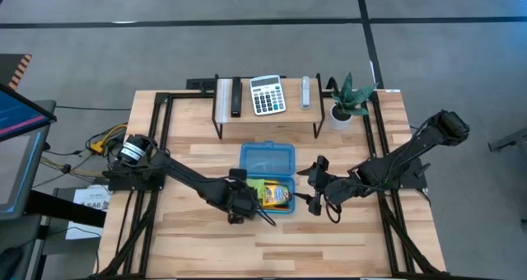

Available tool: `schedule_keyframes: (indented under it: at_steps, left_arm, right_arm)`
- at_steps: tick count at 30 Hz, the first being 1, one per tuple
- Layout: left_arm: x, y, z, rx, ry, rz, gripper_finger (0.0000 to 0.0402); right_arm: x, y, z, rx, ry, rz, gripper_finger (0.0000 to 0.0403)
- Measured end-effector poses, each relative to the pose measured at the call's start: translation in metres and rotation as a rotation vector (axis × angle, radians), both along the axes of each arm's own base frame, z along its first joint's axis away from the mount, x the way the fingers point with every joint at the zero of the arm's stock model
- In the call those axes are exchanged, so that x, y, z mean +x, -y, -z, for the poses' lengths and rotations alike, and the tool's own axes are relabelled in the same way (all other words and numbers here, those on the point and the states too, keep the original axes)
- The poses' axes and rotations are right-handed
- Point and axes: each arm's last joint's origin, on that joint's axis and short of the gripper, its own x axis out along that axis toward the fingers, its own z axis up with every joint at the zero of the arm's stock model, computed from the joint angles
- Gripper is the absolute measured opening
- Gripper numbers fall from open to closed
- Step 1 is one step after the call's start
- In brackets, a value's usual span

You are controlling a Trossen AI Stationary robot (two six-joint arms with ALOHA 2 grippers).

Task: Pack school essentials
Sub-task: Close the blue supply box

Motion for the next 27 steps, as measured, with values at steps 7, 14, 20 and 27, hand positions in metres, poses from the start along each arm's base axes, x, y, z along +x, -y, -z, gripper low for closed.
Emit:
schedule_keyframes:
  at_steps: [7, 14, 20, 27]
  left_arm:
    - [0.014, 0.005, -0.022, 0.020, 0.071, 0.050, 0.0123]
    - [0.018, 0.003, -0.033, 0.049, 0.075, 0.050, 0.0123]
    - [0.007, 0.004, -0.060, 0.062, 0.164, 0.042, 0.0123]
    - [-0.021, 0.004, -0.083, 0.002, 0.386, 0.069, 0.0123]
  right_arm:
    - [0.000, 0.000, 0.000, 0.000, 0.000, 0.000, 0.0358]
    - [0.000, 0.000, 0.000, 0.001, 0.000, 0.000, 0.0358]
    - [0.000, 0.000, 0.000, 0.004, 0.002, 0.002, 0.0358]
    - [0.000, 0.000, 0.000, 0.065, 0.013, 0.039, 0.0358]
